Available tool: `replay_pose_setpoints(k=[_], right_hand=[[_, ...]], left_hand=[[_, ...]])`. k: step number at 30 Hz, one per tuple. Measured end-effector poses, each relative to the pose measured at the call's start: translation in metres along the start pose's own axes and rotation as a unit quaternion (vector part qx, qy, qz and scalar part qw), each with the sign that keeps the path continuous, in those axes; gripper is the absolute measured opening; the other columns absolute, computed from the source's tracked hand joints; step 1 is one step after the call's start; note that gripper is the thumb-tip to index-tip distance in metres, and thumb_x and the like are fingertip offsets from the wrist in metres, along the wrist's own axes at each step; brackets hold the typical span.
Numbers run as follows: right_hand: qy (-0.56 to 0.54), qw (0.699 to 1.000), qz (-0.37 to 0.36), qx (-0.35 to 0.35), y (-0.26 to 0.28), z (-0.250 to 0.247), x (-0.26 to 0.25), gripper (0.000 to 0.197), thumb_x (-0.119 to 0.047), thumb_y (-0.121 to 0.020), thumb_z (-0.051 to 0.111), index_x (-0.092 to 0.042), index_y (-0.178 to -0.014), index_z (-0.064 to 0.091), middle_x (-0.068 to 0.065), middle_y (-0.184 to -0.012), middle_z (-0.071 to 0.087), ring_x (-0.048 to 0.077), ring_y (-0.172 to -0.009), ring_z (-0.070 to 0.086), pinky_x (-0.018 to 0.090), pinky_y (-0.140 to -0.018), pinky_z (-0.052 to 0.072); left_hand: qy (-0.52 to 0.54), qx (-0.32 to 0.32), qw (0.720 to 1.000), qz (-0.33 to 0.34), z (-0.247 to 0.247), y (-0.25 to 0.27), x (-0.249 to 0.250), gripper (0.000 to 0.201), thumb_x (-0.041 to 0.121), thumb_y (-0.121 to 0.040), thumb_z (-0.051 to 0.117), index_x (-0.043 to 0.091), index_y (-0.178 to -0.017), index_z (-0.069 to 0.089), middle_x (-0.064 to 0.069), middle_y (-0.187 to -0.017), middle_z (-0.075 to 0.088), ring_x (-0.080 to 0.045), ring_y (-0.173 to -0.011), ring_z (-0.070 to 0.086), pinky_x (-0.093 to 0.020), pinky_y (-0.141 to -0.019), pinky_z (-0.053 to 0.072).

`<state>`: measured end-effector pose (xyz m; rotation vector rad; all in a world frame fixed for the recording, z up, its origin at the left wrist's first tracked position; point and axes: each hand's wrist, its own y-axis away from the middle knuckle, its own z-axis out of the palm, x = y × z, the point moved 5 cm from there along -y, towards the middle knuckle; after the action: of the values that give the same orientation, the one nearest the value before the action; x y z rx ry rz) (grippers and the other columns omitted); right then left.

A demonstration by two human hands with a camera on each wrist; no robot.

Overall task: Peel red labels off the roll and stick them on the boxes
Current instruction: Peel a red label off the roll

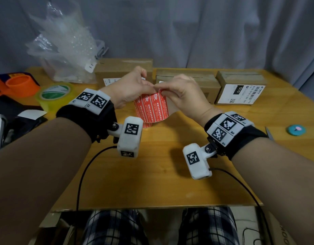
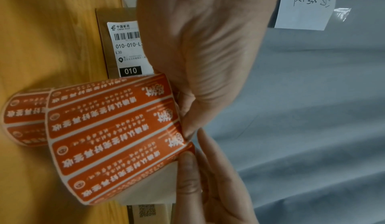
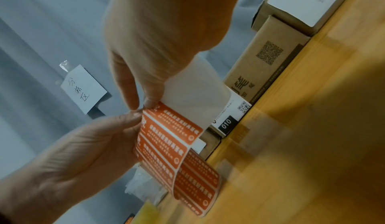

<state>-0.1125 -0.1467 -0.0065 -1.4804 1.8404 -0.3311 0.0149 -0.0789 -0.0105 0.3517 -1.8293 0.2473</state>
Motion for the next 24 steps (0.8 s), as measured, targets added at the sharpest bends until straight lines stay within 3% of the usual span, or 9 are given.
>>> replay_pose_setpoints(k=[2, 6, 10, 14, 19, 22, 24], right_hand=[[0.004, 1.0, -0.015, 0.003, 0.0, 0.0, 0.0, 0.025, -0.022, -0.087, 0.059, -0.023, -0.109, 0.07, -0.005, -0.093, 0.073, 0.018, -0.092, 0.054, 0.047, -0.087, 0.045], [0.005, 1.0, -0.024, 0.0, -0.003, -0.001, -0.001, 0.025, -0.03, -0.085, 0.056, -0.024, -0.102, 0.073, -0.004, -0.094, 0.072, 0.024, -0.097, 0.054, 0.049, -0.086, 0.045], [0.023, 0.999, -0.03, -0.01, -0.005, -0.001, 0.0, 0.018, -0.025, -0.083, 0.063, -0.019, -0.096, 0.074, 0.002, -0.099, 0.069, 0.028, -0.103, 0.052, 0.046, -0.09, 0.043], [0.043, 0.998, -0.039, -0.015, -0.004, -0.001, 0.001, 0.011, -0.019, -0.083, 0.066, -0.017, -0.091, 0.073, 0.003, -0.102, 0.067, 0.029, -0.106, 0.051, 0.043, -0.092, 0.042], [0.038, 0.998, 0.035, -0.041, -0.006, 0.001, 0.009, 0.025, -0.028, -0.087, 0.062, -0.02, -0.11, 0.065, -0.001, -0.113, 0.063, 0.021, -0.115, 0.045, 0.037, -0.1, 0.03], [0.027, 0.996, 0.081, -0.006, -0.007, -0.001, 0.013, 0.016, -0.028, -0.085, 0.064, -0.019, -0.098, 0.067, -0.003, -0.101, 0.055, 0.01, -0.099, 0.045, 0.028, -0.092, 0.034], [-0.017, 0.991, 0.128, 0.017, -0.006, -0.002, 0.015, 0.011, -0.025, -0.084, 0.067, -0.015, -0.087, 0.066, -0.007, -0.089, 0.054, 0.002, -0.079, 0.047, 0.019, -0.077, 0.04]], left_hand=[[0.006, -0.003, 1.0, -0.004, -0.001, 0.0, -0.001, 0.034, -0.001, -0.085, 0.06, 0.02, -0.094, 0.034, -0.006, -0.079, 0.07, -0.02, -0.074, 0.063, -0.032, -0.074, 0.05], [-0.001, -0.002, 1.0, -0.015, -0.005, 0.001, -0.003, 0.043, 0.007, -0.085, 0.063, 0.011, -0.114, 0.031, -0.006, -0.088, 0.07, -0.021, -0.081, 0.063, -0.035, -0.08, 0.049], [-0.006, -0.005, 1.0, -0.015, -0.004, 0.002, -0.002, 0.041, 0.007, -0.086, 0.062, 0.011, -0.113, 0.032, -0.004, -0.083, 0.069, -0.015, -0.074, 0.062, -0.026, -0.069, 0.048], [-0.006, -0.001, 1.0, -0.018, -0.002, 0.001, -0.004, 0.038, 0.006, -0.086, 0.062, 0.012, -0.11, 0.033, -0.002, -0.077, 0.069, -0.013, -0.069, 0.062, -0.024, -0.064, 0.047], [-0.02, -0.009, 1.0, -0.01, -0.001, 0.002, -0.002, 0.036, 0.009, -0.087, 0.061, 0.014, -0.107, 0.031, -0.009, -0.086, 0.069, -0.018, -0.076, 0.062, -0.027, -0.069, 0.048], [-0.016, 0.005, 1.0, 0.001, -0.002, 0.003, -0.001, 0.035, 0.01, -0.087, 0.061, 0.015, -0.104, 0.032, -0.005, -0.085, 0.07, -0.015, -0.073, 0.062, -0.025, -0.064, 0.047], [-0.008, 0.015, 1.0, 0.012, -0.002, 0.004, -0.001, 0.032, 0.009, -0.087, 0.062, 0.021, -0.096, 0.034, -0.001, -0.078, 0.07, -0.011, -0.068, 0.062, -0.021, -0.06, 0.047]])
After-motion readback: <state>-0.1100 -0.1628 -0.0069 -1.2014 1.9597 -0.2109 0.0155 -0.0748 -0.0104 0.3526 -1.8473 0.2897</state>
